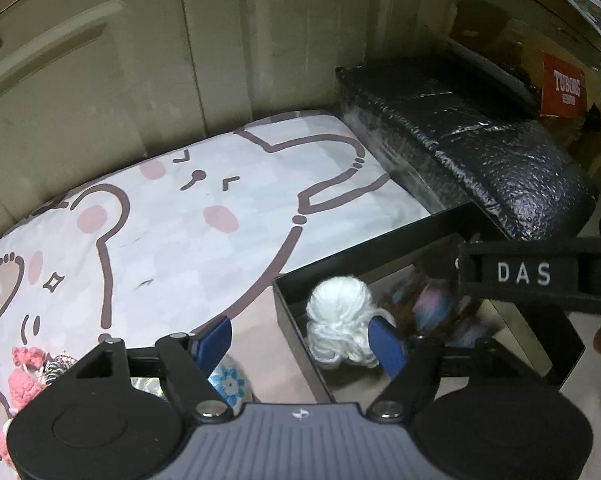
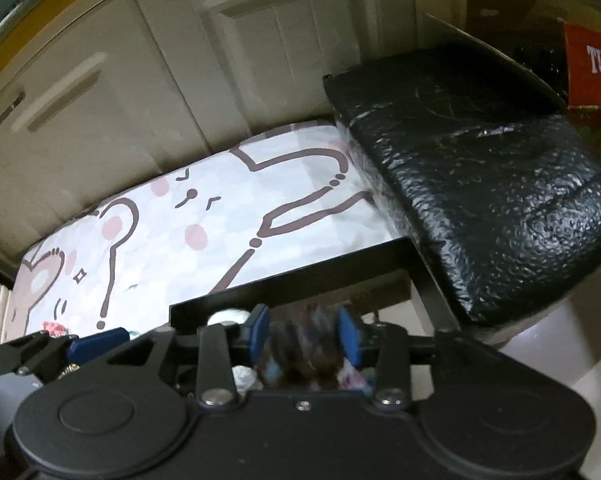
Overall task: Organize objects
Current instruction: 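Carry both items over the black box and open both tools to drop them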
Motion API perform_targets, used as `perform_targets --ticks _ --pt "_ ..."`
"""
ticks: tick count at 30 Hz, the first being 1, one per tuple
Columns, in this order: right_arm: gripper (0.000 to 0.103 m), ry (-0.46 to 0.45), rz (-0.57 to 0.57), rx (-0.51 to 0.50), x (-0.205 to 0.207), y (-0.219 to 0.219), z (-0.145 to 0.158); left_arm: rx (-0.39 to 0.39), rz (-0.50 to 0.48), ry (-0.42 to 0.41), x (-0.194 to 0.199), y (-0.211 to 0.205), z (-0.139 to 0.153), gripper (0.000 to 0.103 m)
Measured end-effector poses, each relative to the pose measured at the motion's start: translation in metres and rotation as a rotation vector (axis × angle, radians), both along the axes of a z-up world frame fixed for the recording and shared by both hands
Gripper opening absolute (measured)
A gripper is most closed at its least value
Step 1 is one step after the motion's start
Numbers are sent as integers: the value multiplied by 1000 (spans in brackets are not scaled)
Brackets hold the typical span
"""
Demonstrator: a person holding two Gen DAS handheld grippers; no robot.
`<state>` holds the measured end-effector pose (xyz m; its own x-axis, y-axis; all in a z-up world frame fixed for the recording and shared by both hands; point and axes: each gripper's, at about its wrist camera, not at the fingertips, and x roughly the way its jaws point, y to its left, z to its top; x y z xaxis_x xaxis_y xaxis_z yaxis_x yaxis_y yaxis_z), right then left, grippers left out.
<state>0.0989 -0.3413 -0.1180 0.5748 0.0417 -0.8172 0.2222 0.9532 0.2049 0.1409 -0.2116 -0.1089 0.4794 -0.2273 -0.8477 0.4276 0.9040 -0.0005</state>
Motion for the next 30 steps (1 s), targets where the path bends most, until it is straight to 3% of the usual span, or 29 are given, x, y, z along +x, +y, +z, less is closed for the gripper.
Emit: perform_targets --ticks 11,16,23,30 --pt "41 10 -56 -9 -15 -19 9 -4 10 30 -6 4 6 76" --pt "33 95 -34 20 -23 -30 5 -18 30 46 -6 10 7 76" --pt "18 230 18 -95 -15 -20 -23 -28 42 66 -4 18 7 76" --pt "12 202 41 -103 5 -6 -38 -36 35 92 -1 22 3 76"
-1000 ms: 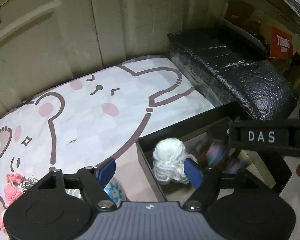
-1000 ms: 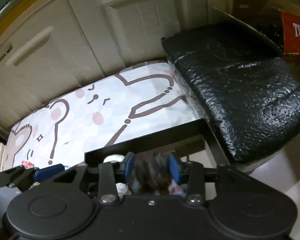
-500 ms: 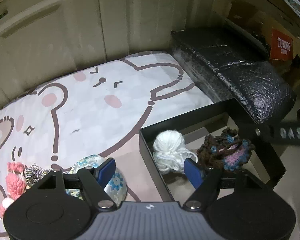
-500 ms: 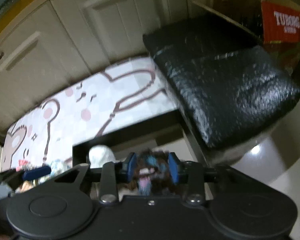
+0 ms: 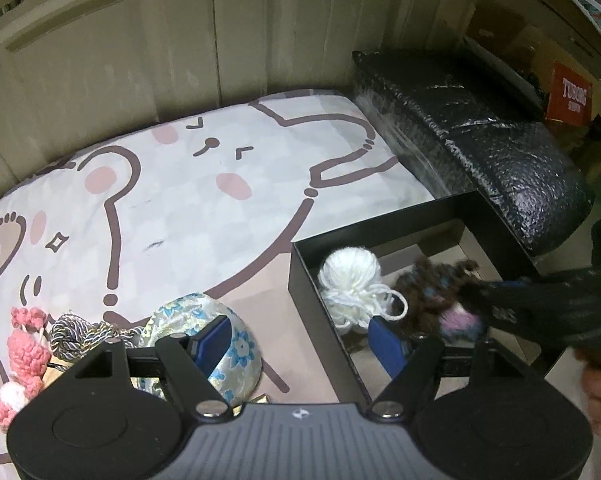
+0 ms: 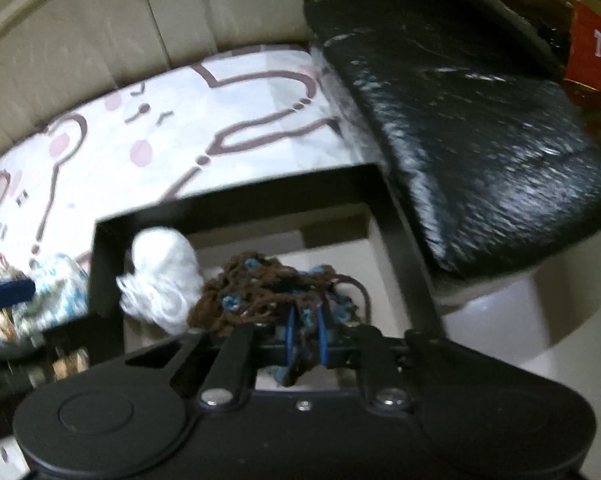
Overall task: Organize objects
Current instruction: 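Carry both items over the black box and open both tools to drop them, then withdraw both open tools from the black box back toward the pile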
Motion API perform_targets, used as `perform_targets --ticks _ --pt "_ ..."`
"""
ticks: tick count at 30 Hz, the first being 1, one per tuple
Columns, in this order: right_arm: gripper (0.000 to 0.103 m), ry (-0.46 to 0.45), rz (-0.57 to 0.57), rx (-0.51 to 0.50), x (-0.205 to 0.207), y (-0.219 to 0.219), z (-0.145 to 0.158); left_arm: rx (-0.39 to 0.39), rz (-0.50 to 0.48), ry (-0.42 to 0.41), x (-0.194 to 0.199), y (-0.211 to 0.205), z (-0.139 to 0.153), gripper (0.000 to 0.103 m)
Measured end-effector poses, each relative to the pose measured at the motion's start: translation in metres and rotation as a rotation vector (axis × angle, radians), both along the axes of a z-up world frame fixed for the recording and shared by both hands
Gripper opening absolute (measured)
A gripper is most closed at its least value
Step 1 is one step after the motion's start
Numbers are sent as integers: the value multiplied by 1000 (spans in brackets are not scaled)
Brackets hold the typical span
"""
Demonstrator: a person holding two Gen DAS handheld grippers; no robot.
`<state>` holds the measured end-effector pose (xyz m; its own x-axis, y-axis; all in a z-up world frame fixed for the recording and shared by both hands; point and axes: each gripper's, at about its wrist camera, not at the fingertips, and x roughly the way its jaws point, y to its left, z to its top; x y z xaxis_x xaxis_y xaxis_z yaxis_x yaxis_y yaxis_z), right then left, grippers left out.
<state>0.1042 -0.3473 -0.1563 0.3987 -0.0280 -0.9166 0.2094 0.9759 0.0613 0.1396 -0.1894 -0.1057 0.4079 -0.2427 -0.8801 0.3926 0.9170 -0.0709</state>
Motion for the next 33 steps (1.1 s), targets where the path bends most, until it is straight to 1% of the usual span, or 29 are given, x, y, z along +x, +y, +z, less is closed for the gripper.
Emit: perform_targets --ticks 2,5,8,11,12,15,17,20,22,27,29,32,33 --pt "12 -32 -6 32 5 2 -1 0 -4 0 0 1 -1 76" --pt "11 -71 -2 35 13 11 1 11 -15 2 -1 2 -4 76" --pt "11 -74 8 4 16 16 3 25 -25 3 -1 1 -6 76" --pt "12 -80 1 16 14 12 7 28 -25 2 -1 1 -5 76" --pt "14 -86 -8 23 13 9 9 30 -26 -1 -2 1 -4 76" --pt "24 -125 -43 28 7 0 21 34 -25 -9 -4 1 -2 76" --pt "25 -154 -67 46 0 -5 30 41 -20 -12 -5 0 0 76" --pt "27 -186 -80 66 -11 -11 43 59 -16 -38 -10 -1 7 76" --pt "30 -206 -73 43 -21 -12 52 54 -9 -46 -13 0 12 76" --pt "33 -242 -75 1 -40 -14 67 23 30 -59 -20 6 27 77" --pt "35 -250 -72 -2 -46 -16 71 8 42 -67 -24 9 33 80" --pt "40 -258 -59 -12 -56 -15 78 -3 64 -91 -31 15 42 83" --pt "44 -263 -56 -18 -59 -14 80 -7 74 -96 -33 18 45 84"
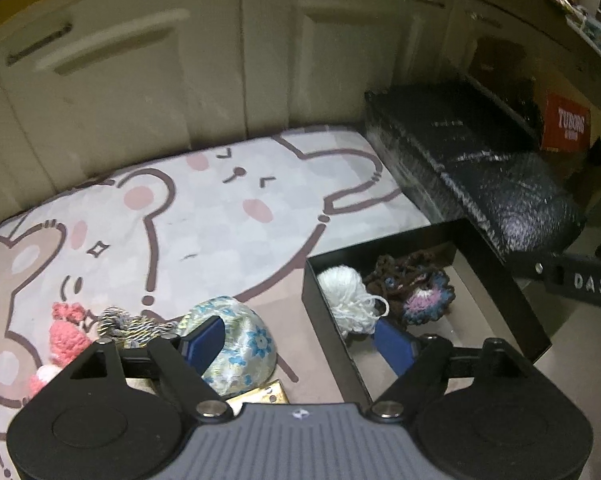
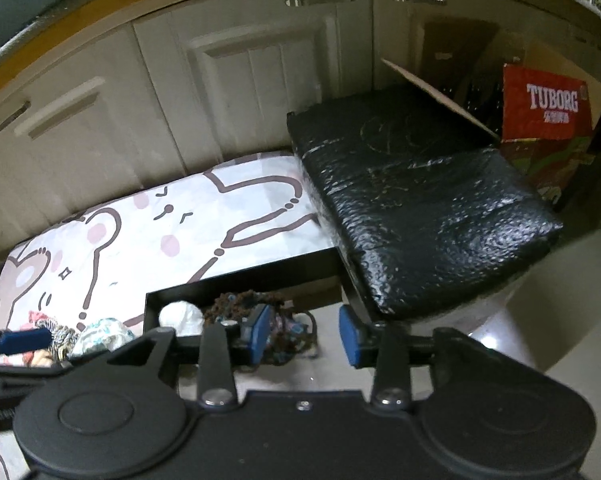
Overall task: Organize objects
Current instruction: 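Withdraw both open tools from the black box back toward the pile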
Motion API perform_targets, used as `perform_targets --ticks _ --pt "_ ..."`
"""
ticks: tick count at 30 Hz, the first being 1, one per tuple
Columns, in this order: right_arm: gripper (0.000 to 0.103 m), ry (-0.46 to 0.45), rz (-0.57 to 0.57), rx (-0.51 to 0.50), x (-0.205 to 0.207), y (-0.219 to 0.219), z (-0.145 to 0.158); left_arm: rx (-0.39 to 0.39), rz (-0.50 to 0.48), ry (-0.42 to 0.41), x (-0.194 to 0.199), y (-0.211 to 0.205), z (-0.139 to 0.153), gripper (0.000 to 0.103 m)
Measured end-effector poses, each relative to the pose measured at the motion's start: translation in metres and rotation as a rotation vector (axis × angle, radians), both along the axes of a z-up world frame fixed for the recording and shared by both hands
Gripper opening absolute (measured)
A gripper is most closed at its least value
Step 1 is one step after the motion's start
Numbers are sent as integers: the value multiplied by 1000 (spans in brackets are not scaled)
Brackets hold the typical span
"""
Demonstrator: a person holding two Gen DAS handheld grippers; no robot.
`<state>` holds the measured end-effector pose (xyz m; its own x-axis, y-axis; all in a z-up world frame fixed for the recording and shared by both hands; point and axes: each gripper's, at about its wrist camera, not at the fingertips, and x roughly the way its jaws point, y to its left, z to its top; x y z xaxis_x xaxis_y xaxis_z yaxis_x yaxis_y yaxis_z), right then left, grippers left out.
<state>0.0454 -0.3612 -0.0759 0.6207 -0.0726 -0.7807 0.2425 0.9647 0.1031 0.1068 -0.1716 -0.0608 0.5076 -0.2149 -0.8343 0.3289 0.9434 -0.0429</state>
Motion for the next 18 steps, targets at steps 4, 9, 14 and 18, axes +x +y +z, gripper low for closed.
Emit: perform_targets --ticks 4,9,14,18 --pt "57 -25 12 3 -12 1 10 -26 44 -14 -5 10 8 89" --pt "75 -43 26 -21 -25 6 20 -30 73 -61 -12 18 18 100" --pt "89 -46 34 -67 -33 13 27 -46 93 -72 -16 26 22 103" --pt "103 -56 13 -98 -39 16 32 -31 96 -86 -20 28 23 103"
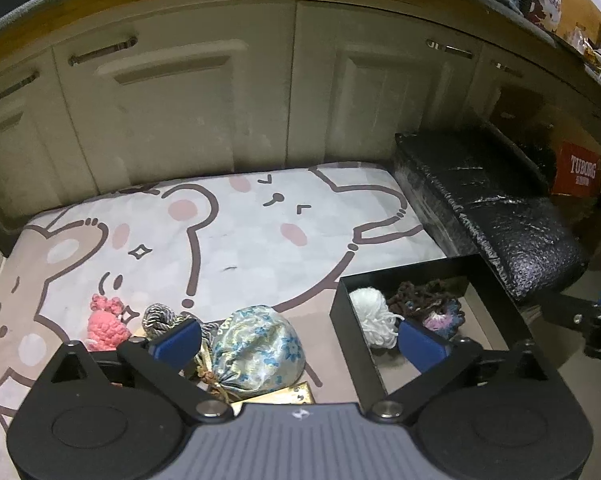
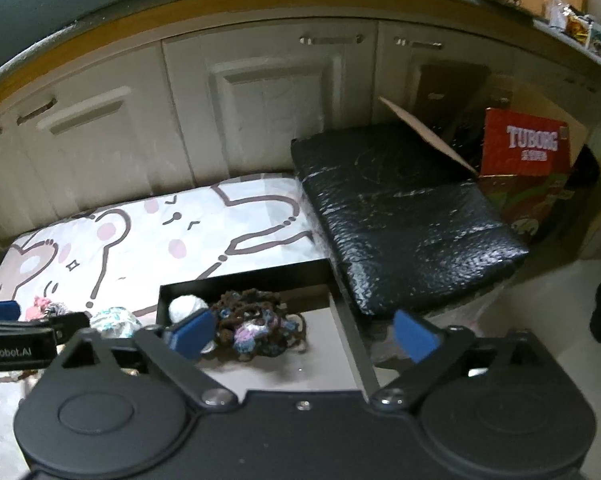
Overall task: Organize objects
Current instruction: 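Withdraw both open tools from the black box back toward the pile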
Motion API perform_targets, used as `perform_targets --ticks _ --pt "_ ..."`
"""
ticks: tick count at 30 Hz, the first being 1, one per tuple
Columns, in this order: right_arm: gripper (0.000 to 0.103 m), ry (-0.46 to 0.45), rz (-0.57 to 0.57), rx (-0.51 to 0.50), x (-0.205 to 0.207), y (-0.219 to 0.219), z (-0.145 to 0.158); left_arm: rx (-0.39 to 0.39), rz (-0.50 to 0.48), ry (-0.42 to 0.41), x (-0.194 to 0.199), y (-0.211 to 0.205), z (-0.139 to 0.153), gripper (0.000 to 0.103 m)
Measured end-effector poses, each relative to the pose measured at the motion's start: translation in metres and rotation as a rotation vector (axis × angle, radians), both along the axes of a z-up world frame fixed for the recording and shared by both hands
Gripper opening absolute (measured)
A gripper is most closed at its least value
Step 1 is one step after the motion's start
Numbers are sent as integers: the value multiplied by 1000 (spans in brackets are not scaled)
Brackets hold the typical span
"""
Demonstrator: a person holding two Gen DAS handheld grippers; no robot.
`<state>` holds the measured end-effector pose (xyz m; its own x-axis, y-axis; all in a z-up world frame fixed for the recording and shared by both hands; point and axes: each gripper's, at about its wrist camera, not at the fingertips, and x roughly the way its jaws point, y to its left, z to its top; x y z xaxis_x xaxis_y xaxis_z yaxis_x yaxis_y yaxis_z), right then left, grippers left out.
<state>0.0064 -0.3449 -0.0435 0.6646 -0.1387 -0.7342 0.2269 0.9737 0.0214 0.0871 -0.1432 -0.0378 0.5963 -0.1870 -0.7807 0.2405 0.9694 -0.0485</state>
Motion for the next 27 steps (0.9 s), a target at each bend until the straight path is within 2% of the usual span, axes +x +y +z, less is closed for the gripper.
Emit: perform_targets --ticks 18,27 --pt "103 8 -44 -47 -13 -7 -3 -9 23 -21 -9 10 8 103" --pt "103 18 -34 -16 -5 0 -11 2 53 -32 -7 31 9 103"
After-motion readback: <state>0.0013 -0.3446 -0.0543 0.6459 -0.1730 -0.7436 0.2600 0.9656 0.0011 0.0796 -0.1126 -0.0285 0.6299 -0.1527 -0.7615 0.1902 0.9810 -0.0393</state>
